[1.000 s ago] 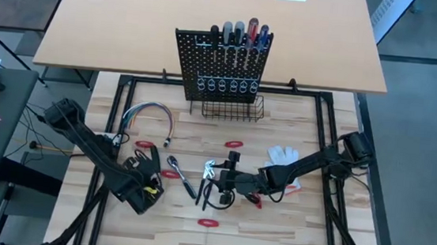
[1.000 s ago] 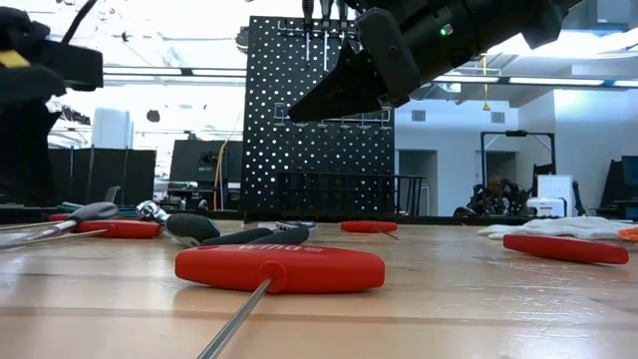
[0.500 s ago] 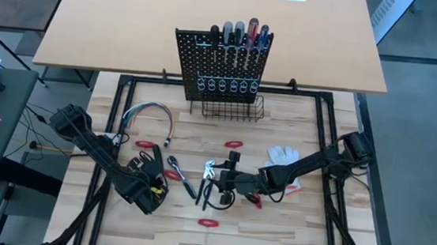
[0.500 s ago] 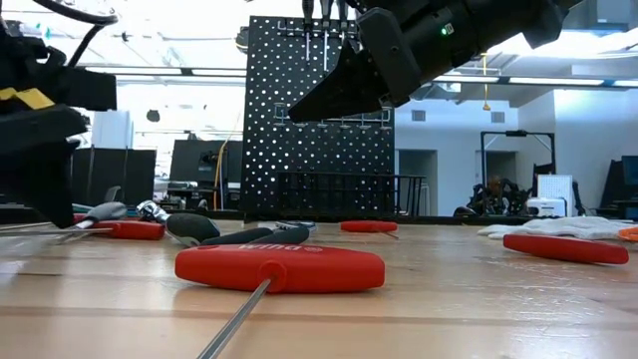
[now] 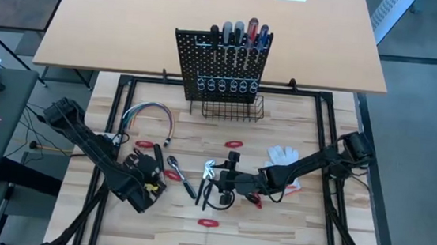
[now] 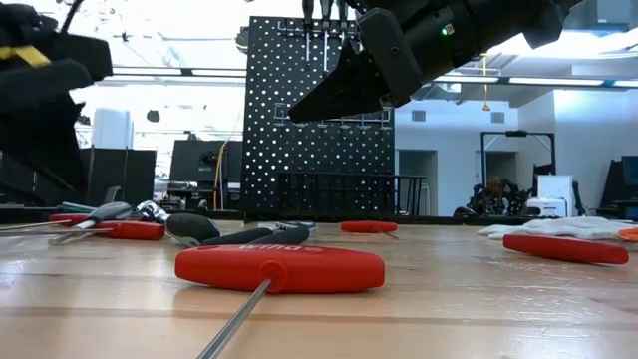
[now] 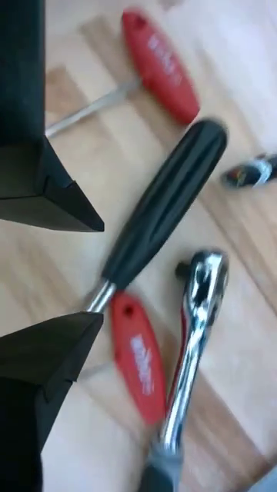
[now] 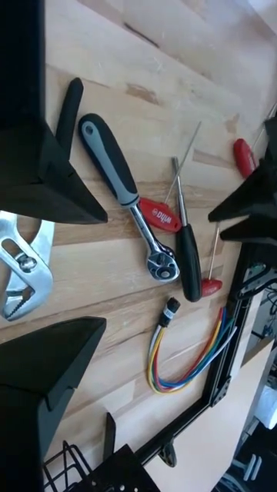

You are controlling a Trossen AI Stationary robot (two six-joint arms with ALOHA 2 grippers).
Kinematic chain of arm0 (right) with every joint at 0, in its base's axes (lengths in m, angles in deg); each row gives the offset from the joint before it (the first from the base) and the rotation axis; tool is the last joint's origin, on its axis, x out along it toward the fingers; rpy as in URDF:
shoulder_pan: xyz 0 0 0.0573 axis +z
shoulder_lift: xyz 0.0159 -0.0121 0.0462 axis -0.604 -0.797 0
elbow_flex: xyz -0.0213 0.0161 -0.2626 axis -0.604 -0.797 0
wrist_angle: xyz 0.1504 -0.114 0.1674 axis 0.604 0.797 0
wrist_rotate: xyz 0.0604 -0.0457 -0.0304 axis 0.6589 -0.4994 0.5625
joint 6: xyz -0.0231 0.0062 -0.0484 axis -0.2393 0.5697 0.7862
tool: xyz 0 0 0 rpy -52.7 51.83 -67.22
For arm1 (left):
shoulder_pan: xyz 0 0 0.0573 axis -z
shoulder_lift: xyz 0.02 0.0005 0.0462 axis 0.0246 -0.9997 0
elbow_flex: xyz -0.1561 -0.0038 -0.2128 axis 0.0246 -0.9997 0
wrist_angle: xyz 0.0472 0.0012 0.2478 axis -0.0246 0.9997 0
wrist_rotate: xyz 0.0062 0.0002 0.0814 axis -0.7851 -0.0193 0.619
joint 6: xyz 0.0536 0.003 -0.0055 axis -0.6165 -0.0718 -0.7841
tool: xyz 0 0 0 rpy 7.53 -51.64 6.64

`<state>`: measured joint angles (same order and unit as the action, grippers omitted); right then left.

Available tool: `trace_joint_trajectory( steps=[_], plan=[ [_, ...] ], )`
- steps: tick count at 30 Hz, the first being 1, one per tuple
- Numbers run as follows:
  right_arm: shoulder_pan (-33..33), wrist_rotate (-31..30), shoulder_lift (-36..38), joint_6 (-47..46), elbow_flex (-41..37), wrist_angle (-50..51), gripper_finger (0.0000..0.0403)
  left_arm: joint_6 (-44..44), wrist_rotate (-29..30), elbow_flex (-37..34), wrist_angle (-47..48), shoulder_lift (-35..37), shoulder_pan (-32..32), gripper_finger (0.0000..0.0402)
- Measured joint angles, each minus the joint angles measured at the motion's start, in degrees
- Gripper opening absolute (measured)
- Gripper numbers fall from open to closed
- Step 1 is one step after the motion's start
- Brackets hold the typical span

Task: Hang tools onto peg board
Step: Hang the black corx screw onto the black pegboard

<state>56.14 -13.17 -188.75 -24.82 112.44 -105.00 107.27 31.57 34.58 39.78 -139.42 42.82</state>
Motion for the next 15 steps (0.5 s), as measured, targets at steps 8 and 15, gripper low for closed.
trace_joint_trajectory(
  steps=[8, 15],
  plan=[
    [0.52, -0.02, 0.00, 0.01, 0.00, 0.11, 0.0214, 1.75, 3.70, -3.85, -9.82, -2.06, 0.35, 0.0226],
    [0.52, -0.03, 0.00, 0.01, 0.00, 0.11, 0.0214, 3.86, 2.51, -9.41, -9.32, -2.65, -0.05, 0.0248]
  ],
)
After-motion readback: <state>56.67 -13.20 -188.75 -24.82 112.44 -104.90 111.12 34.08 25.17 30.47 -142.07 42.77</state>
